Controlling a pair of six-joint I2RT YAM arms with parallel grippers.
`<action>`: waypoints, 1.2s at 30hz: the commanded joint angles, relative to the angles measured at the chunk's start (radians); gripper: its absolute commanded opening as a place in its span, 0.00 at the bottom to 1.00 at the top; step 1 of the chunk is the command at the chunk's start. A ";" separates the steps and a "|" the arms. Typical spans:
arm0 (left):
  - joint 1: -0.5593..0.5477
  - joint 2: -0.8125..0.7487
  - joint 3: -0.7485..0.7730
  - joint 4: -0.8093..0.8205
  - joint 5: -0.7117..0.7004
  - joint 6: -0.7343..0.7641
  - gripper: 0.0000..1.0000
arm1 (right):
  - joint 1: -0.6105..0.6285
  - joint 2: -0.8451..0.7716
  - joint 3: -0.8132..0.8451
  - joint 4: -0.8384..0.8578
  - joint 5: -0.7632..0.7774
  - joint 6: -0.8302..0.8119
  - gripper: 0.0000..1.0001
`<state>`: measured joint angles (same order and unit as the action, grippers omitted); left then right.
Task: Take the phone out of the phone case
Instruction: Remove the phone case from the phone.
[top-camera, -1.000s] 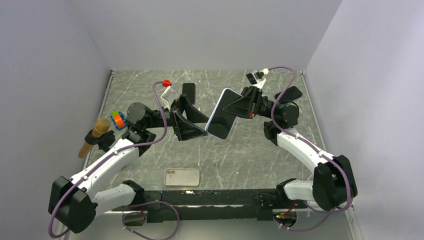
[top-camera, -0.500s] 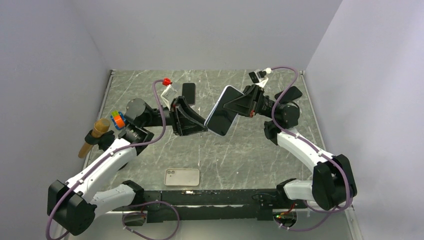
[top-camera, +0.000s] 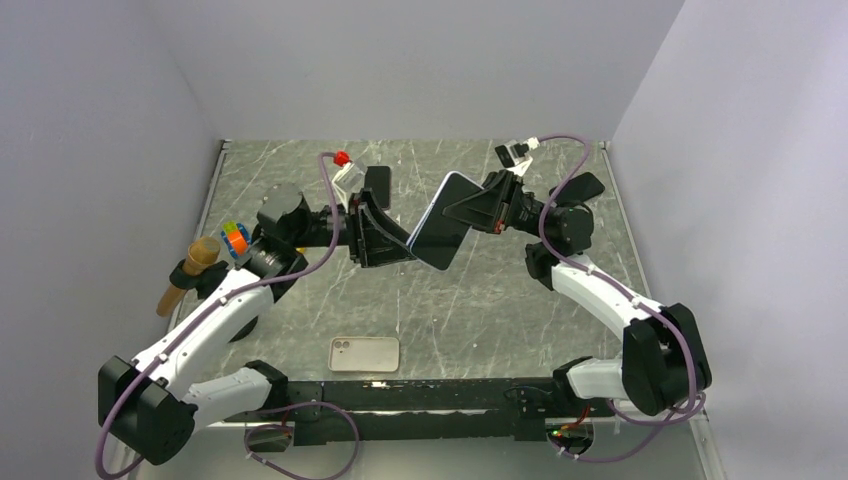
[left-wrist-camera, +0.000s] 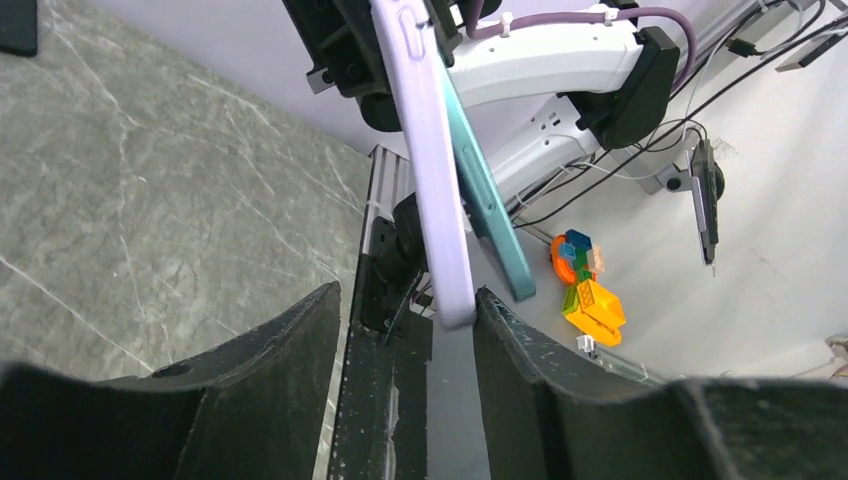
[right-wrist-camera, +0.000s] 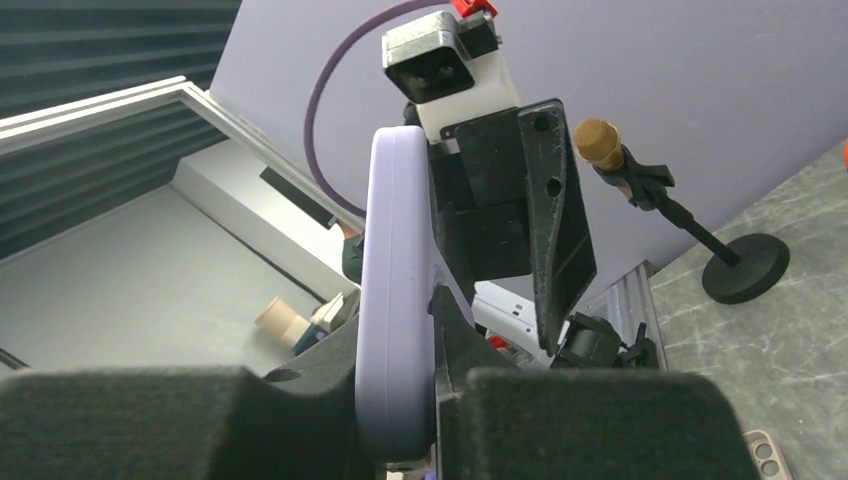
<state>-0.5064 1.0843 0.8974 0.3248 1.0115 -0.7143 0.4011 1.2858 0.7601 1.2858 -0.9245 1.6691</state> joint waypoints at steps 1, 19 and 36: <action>-0.013 0.044 0.094 -0.193 -0.160 0.073 0.54 | 0.061 0.011 0.039 0.117 -0.031 0.028 0.00; -0.021 -0.168 0.095 -0.522 -0.567 0.291 0.77 | 0.048 -0.162 0.117 -0.626 0.023 -0.488 0.00; -0.031 -0.190 0.068 -0.267 -0.213 -0.001 0.62 | 0.025 -0.198 0.139 -0.767 0.082 -0.569 0.00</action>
<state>-0.5278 0.8936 0.9665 -0.0711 0.6609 -0.6197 0.4416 1.1225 0.8562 0.4767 -0.8806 1.0927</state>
